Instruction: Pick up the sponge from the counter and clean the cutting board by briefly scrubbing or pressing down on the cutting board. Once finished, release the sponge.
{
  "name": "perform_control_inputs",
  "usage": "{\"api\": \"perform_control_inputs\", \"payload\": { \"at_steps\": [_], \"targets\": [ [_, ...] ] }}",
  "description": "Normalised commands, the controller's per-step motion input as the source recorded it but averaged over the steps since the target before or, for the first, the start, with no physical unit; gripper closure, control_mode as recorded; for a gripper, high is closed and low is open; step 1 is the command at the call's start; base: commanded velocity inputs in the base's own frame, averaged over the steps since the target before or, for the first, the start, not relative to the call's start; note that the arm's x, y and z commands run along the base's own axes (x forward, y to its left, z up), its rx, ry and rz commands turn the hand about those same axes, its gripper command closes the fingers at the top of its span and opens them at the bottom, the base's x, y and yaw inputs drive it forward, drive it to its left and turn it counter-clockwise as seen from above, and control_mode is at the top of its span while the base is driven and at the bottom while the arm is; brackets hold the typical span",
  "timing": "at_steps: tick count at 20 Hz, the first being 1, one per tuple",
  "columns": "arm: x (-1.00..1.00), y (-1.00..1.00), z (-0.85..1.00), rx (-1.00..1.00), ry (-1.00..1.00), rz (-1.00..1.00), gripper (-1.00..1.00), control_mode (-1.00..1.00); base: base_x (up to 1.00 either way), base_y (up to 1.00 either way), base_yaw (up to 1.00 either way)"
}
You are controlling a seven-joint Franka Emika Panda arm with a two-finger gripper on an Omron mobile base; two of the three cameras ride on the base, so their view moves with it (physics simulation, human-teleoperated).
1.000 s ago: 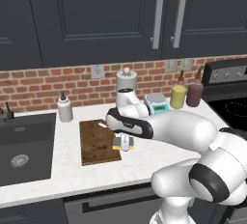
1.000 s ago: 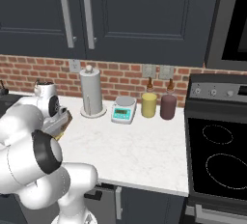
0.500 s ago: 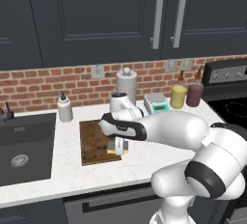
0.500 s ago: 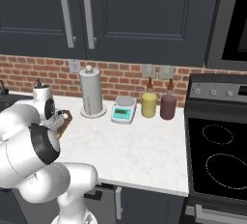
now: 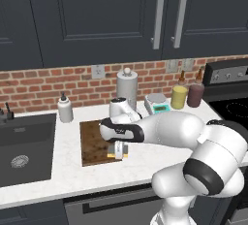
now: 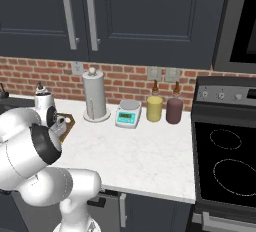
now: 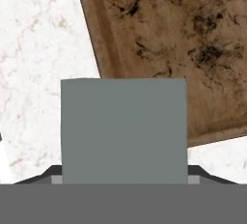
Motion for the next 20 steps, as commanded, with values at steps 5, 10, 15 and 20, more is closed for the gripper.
{"api": "perform_control_inputs", "payload": {
  "at_steps": [5,10,15,20],
  "targets": [
    [0.0,0.1,-0.04,-0.02,0.0,0.0,1.0,-1.0,0.0,0.0,0.0],
    [0.08,0.11,-0.02,-0.04,0.0,0.0,1.0,-1.0,0.0,0.0,0.0],
    [0.07,0.05,-0.06,-0.03,0.0,0.0,1.0,-1.0,0.0,0.0,0.0],
    [0.07,0.0,-0.07,-0.02,0.0,0.0,1.0,-1.0,0.0,0.0,0.0]
  ]
}}
